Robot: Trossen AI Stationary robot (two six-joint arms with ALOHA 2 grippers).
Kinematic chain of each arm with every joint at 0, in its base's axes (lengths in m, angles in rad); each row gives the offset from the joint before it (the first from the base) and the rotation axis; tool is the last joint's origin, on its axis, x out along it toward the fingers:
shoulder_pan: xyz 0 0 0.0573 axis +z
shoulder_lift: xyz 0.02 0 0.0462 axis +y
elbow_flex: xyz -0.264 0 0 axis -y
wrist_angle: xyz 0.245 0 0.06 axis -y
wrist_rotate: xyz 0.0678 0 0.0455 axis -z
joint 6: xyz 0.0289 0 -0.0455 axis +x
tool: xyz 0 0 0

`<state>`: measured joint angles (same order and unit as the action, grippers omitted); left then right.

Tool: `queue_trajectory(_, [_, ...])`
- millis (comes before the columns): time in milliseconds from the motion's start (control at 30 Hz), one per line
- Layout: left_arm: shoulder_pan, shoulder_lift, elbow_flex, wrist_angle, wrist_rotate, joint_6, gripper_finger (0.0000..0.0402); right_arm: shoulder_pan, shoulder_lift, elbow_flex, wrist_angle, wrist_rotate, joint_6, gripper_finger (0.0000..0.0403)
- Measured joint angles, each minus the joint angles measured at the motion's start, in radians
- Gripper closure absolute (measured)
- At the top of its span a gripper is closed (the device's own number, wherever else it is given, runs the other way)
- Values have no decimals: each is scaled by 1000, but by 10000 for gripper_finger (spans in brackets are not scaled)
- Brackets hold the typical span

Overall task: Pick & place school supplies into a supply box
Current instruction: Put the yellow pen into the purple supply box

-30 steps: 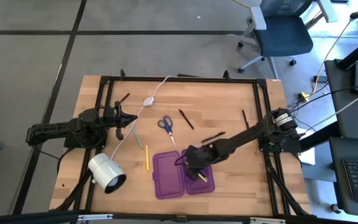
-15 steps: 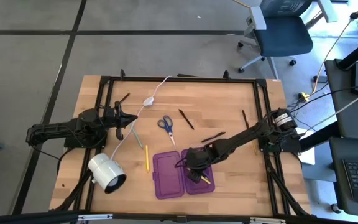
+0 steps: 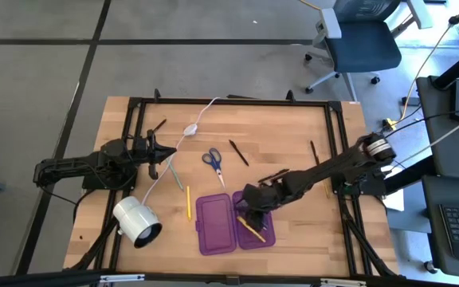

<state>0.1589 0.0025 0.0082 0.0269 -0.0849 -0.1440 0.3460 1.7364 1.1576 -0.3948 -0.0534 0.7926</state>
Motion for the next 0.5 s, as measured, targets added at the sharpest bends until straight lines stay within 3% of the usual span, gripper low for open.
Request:
queue_trajectory(233, [0, 0, 0, 0, 0, 0, 398, 11, -142, -44, -60, 104, -172, 206])
queue_trajectory(400, [0, 0, 0, 0, 0, 0, 398, 3, -254, -175, 72, 159, -266, 205])
queue_trajectory(500, [0, 0, 0, 3, 0, 0, 397, 2, -320, -255, 149, 267, -332, 205])
